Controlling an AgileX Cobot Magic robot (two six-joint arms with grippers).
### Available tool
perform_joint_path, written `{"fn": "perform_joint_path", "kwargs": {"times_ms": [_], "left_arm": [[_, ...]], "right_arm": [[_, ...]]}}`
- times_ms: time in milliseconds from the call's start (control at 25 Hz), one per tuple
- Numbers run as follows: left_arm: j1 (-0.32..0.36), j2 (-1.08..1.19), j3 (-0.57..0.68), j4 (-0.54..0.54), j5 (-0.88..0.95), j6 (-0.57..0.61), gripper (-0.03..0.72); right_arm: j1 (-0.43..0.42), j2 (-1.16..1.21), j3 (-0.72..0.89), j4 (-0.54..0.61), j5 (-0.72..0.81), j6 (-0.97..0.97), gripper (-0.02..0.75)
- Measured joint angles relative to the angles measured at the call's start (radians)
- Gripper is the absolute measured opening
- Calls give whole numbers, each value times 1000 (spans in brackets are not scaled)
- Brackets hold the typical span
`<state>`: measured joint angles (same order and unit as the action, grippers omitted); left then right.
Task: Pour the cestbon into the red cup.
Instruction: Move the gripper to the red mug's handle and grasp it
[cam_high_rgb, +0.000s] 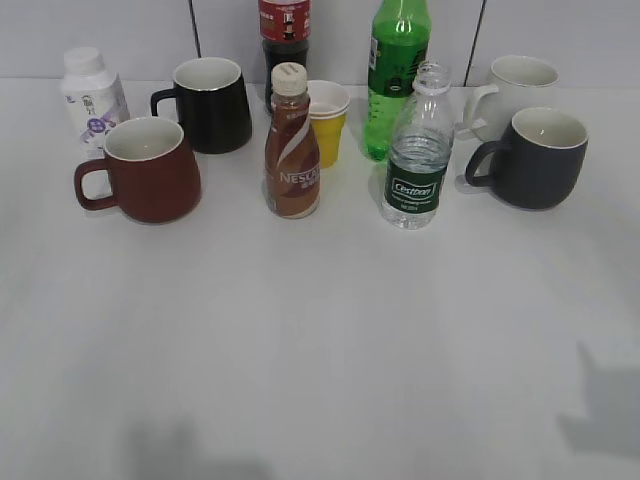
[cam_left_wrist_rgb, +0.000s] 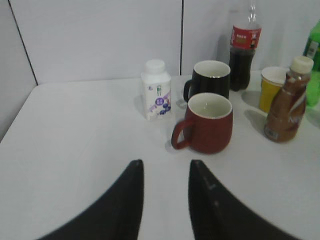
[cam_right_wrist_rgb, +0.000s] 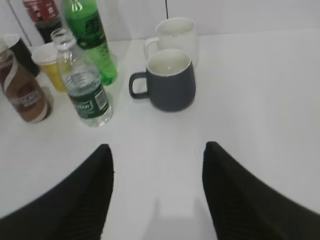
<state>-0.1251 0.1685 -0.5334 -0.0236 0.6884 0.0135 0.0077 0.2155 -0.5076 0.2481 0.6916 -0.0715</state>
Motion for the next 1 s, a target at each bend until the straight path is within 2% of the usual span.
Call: {"fn": "perform_joint_path", "kwargs": {"times_ms": [200,360,640,800,1000], "left_arm": [[0,206,66,-1,-318,0,241],[0,420,88,-2,-589,0,241],[0,839,89,-7,-1008,0,241],[-8,1036,89,-6,-1165,0,241],[-26,1187,89,-5,-1234,0,241]], "right_arm": [[21,175,0,3,-220,-54,411],[86,301,0,4,-376,-145,390],[192,552,0,4,-531,-235,387],[198,693,1,4,-670,-249,386],[198,806,1,6,-833,-250,386]]}}
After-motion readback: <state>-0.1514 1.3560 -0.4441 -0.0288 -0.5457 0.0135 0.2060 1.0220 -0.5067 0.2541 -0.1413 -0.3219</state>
